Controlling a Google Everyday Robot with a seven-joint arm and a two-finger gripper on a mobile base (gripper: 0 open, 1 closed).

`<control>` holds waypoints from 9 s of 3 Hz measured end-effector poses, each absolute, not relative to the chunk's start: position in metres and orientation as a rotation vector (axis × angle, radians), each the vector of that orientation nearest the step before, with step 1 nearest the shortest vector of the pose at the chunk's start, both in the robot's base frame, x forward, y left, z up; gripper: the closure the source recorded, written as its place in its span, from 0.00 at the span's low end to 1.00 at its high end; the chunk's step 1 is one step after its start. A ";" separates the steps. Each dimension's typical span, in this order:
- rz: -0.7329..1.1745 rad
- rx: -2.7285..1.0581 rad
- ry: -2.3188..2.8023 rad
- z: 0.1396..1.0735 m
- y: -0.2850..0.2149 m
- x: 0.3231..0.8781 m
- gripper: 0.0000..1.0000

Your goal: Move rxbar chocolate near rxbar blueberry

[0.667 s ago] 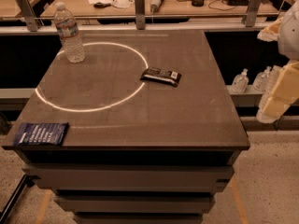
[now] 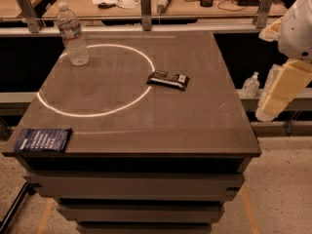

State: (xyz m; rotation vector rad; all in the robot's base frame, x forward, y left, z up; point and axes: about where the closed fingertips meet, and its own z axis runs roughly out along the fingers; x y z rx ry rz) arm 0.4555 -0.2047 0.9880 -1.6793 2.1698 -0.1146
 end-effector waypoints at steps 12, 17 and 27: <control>0.436 -1.513 2.134 0.830 -0.045 0.641 0.93; 0.703 -1.569 1.941 0.909 -0.002 0.588 1.00; 0.554 -2.011 1.740 0.865 0.126 0.483 0.03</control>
Offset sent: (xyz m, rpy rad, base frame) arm 0.1212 0.0870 -0.0513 0.1804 0.0736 0.0531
